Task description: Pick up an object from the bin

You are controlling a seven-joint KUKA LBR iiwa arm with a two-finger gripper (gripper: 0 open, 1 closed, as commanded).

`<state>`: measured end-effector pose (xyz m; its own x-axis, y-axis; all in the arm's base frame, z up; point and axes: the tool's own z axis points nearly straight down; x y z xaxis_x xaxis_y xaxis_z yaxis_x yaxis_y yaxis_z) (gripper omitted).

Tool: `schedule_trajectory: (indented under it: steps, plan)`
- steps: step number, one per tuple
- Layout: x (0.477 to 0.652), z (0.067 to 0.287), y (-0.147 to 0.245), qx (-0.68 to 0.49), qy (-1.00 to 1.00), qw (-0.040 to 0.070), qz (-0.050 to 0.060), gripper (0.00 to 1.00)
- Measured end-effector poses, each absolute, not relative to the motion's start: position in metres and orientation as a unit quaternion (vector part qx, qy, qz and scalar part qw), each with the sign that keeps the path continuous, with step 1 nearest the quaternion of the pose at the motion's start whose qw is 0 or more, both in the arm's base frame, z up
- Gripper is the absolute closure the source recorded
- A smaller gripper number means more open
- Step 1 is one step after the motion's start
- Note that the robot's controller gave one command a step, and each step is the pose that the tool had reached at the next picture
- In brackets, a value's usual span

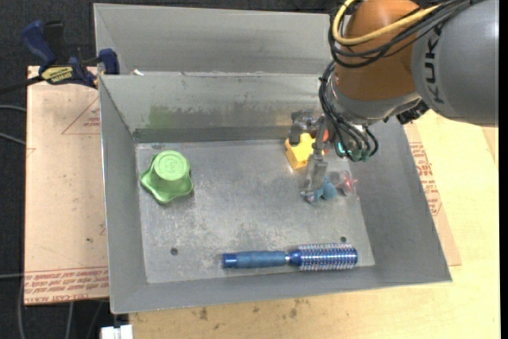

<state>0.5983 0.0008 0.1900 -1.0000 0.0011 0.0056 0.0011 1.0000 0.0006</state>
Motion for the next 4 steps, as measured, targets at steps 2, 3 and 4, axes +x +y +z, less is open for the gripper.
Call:
schedule_trajectory:
  steps: [2,3,4]
  plan:
    - [0.601,0.066,-0.092,0.069,-0.998,0.002,-0.001,0.0]
    - [0.603,0.07,-0.09,0.071,-0.998,0.0,-0.001,1.0]
    - [0.579,0.158,-0.14,0.08,-0.997,-0.005,0.002,1.0]
